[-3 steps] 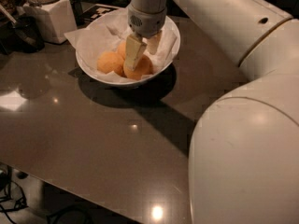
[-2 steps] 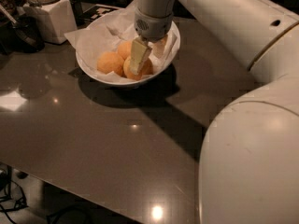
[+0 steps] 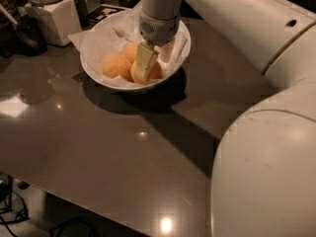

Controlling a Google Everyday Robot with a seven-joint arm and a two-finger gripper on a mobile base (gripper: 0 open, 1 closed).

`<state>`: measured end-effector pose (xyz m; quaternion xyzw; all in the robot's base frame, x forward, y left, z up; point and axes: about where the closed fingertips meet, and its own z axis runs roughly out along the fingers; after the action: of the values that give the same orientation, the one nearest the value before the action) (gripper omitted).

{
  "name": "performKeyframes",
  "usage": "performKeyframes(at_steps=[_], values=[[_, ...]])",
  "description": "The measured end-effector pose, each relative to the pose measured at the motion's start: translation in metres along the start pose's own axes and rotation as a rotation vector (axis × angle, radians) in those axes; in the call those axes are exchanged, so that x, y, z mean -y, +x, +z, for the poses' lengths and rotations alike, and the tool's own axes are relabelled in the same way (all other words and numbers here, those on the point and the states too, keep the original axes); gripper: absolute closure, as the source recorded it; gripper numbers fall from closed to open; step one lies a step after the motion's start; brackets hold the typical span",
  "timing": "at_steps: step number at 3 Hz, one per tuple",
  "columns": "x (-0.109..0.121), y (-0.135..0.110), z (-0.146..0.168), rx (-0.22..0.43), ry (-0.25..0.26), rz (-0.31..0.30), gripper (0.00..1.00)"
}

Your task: Pick orange from white bowl

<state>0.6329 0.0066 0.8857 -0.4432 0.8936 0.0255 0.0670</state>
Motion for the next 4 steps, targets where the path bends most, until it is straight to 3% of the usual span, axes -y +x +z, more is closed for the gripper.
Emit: performKeyframes(at_steps=[2,4], values=[[-0.004,-0.014,-0.007,-0.002,0.036,-0.042,0.35],[-0.005,-0.023,0.014,-0.046,0.023,-0.06,0.36]])
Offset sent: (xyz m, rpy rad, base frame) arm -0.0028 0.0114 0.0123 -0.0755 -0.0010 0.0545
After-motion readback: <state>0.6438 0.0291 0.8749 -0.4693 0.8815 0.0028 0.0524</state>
